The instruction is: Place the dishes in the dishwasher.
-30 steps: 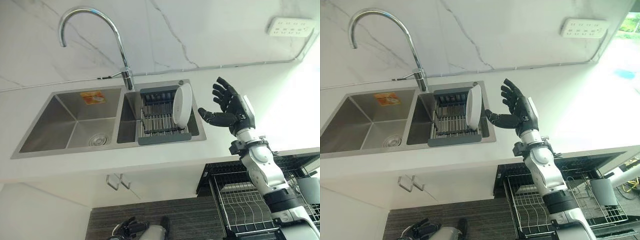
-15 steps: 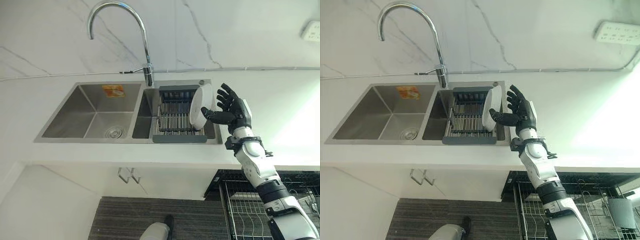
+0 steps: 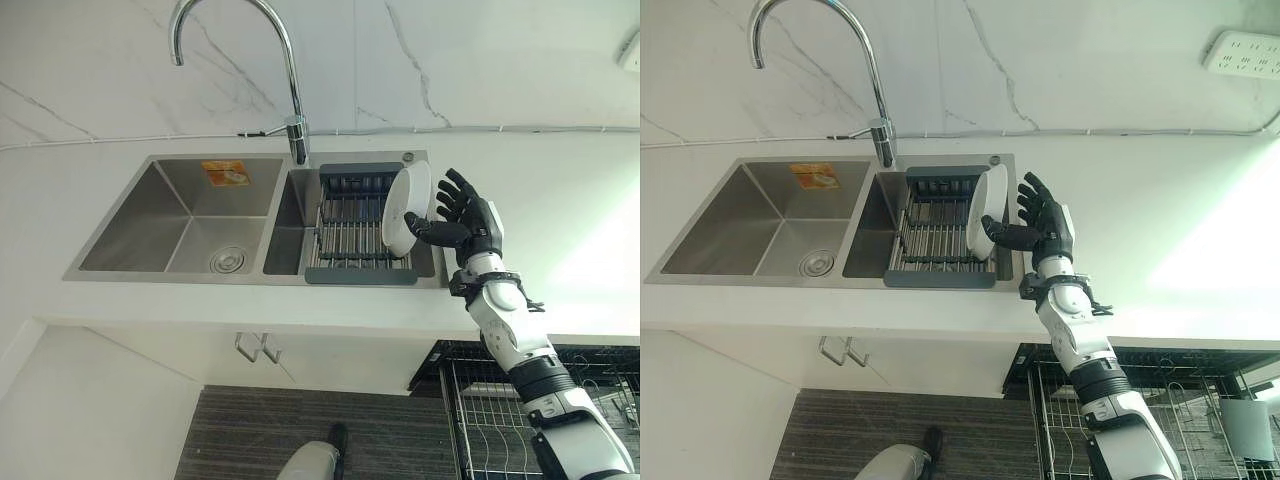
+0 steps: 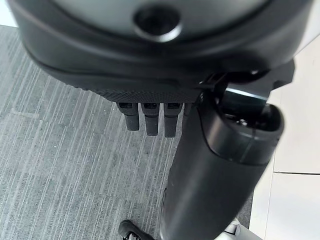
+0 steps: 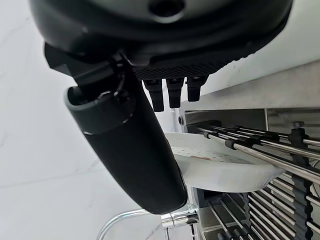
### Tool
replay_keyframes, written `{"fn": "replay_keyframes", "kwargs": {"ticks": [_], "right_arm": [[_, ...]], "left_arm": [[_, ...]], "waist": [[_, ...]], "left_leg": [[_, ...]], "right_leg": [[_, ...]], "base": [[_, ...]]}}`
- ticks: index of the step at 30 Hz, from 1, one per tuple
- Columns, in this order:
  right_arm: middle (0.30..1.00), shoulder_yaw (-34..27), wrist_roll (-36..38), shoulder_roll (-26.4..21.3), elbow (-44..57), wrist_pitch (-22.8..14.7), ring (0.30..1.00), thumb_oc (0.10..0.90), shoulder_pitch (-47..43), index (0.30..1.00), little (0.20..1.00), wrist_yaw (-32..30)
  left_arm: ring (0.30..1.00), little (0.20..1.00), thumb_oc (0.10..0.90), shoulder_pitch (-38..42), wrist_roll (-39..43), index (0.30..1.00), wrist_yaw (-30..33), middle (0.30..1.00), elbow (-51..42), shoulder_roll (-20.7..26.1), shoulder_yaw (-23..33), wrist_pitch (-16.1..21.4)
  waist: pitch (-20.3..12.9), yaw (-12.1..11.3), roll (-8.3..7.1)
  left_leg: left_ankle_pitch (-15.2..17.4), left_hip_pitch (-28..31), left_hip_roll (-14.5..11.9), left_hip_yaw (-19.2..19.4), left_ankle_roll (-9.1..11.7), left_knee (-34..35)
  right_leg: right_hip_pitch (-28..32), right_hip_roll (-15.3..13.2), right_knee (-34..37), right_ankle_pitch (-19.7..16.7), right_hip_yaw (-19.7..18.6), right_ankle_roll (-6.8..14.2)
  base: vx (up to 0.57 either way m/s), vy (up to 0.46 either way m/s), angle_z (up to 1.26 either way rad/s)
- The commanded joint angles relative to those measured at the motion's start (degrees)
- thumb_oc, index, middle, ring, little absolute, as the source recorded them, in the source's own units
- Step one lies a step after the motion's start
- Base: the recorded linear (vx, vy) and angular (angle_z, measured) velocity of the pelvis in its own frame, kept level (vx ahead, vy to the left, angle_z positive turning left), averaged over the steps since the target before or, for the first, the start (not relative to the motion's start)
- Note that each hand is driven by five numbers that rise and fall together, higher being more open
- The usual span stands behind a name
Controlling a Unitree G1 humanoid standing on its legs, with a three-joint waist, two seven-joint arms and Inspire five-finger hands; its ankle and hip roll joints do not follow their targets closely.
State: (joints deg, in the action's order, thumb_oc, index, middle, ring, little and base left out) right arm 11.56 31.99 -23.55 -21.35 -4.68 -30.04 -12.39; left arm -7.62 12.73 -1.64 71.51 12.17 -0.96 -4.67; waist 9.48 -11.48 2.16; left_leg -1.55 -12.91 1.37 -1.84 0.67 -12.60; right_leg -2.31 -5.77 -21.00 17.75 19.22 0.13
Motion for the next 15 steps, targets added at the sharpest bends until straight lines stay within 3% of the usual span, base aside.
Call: {"fn": "replay_keyframes", "kwargs": {"ticks": [1,15], "right_arm": [[0.9,-1.0,0.9,-0.3,2.5,-6.4,0.9,0.8,-8.6,0.9,0.9,-0.3],[0.9,-0.3,0.7,0.4,0.9,-5.7,0.9,0.8,-8.8,0.9,0.9,0.4]], "left_arm": [[0.9,0.9,0.8,-0.4,-1.1,0.9,0.8,0.9,1.9,2.3,-3.3,0.1],[0.9,0.9,0.8,-0.3,-1.9,0.9,0.9,0.9,1.8,2.6,-3.9,0.3]], "waist": [[-1.2,-1.1,-0.65],[-0.9,-1.4,-0.37]], "left_leg": [[5.9,-1.8,0.1,0.6,1.7,-4.6],[6.0,-1.9,0.4,0.4,1.6,-4.6]], "right_leg": [[2.2,-2.8,3.8,-6.1,2.8,4.8],[2.3,-2.9,3.8,-6.2,3.0,4.8]], "base": [[0.0,0.0,0.0],[0.0,0.0,0.0]]}}
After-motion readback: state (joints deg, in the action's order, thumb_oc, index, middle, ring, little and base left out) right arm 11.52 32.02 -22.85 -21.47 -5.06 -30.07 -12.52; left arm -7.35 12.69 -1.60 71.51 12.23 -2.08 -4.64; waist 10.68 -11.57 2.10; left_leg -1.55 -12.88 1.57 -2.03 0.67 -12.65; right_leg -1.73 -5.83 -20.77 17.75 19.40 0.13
